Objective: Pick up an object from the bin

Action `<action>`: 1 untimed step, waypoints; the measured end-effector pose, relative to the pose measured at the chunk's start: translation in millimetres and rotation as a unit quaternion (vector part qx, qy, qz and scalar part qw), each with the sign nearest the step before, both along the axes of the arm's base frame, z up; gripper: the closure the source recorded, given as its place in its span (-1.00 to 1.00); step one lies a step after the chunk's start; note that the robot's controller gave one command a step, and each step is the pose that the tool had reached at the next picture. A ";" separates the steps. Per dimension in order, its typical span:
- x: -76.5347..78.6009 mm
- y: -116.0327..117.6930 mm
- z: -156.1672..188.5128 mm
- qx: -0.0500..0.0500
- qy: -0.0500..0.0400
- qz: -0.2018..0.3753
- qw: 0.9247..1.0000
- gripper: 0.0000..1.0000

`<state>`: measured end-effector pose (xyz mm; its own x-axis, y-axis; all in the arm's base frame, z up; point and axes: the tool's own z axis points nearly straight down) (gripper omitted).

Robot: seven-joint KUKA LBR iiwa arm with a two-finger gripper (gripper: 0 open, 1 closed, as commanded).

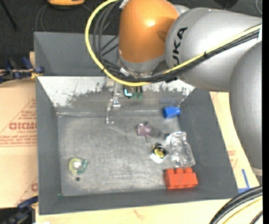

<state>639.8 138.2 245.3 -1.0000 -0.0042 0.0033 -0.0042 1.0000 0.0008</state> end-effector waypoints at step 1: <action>-19.5 5.9 -148.6 -0.001 0.001 0.068 0.998 -1.00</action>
Offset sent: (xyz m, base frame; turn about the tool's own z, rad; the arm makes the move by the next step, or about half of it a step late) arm -0.0184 0.0081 -0.1443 -0.1389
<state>620.3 144.2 96.7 -0.9900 -0.1408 0.0045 -0.1408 0.9900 -0.0010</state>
